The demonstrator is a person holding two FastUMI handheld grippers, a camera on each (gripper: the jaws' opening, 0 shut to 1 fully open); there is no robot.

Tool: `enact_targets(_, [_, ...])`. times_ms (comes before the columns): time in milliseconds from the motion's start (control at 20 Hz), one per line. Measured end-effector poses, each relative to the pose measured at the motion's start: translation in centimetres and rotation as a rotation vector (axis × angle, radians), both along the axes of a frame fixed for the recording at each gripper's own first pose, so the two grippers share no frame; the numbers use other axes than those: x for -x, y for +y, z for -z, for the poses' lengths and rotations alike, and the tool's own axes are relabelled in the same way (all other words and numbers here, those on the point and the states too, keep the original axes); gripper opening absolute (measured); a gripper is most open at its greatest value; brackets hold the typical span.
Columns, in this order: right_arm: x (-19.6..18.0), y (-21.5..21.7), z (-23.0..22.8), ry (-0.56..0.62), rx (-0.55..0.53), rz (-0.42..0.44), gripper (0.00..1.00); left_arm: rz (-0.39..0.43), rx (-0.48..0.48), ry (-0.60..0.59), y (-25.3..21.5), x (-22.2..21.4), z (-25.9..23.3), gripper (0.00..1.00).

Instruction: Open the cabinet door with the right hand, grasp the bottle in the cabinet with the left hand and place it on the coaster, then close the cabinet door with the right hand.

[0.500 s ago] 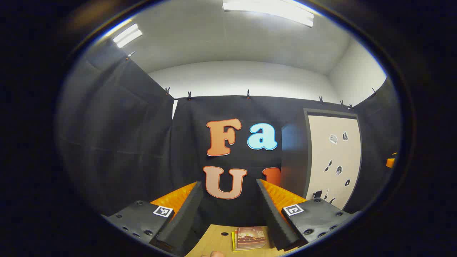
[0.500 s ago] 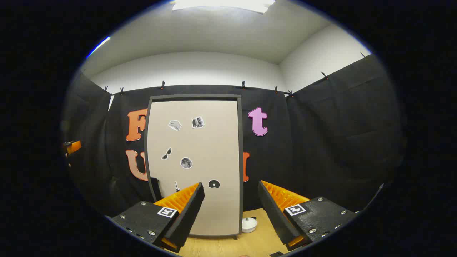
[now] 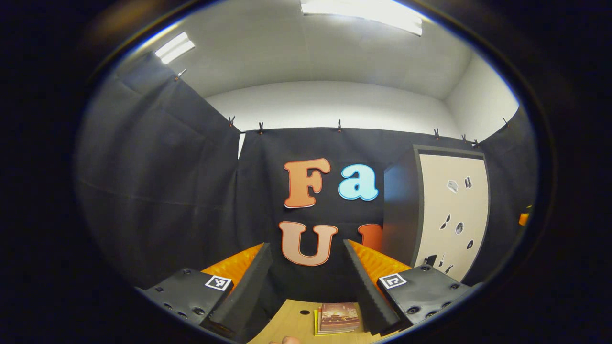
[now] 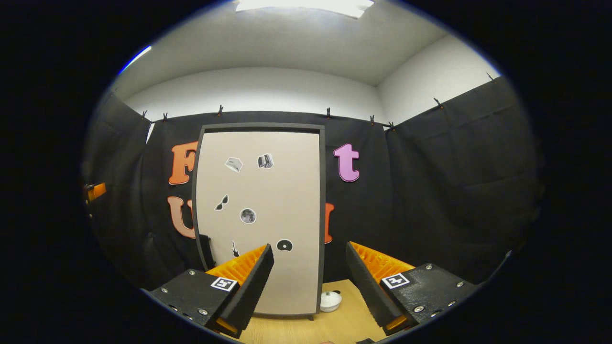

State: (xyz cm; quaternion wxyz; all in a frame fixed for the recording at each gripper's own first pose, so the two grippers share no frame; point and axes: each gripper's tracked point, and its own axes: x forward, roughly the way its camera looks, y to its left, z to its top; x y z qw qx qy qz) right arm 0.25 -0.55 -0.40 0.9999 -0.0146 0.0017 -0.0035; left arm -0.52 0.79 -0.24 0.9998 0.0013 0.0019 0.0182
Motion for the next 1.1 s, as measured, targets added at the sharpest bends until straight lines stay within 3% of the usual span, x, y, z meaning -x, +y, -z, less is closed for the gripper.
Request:
enact_targets(650, [0.4,0.4,-0.2,0.001,0.016,-0.003,0.94,-0.013,0.006,0.029,0.9,1.2,1.1,0.96])
enact_targets(1100, [-0.7,2.8,-0.1,0.006,0.005,-0.087,0.94,-0.06,0.009,0.039,1.5,1.5,1.5,0.96])
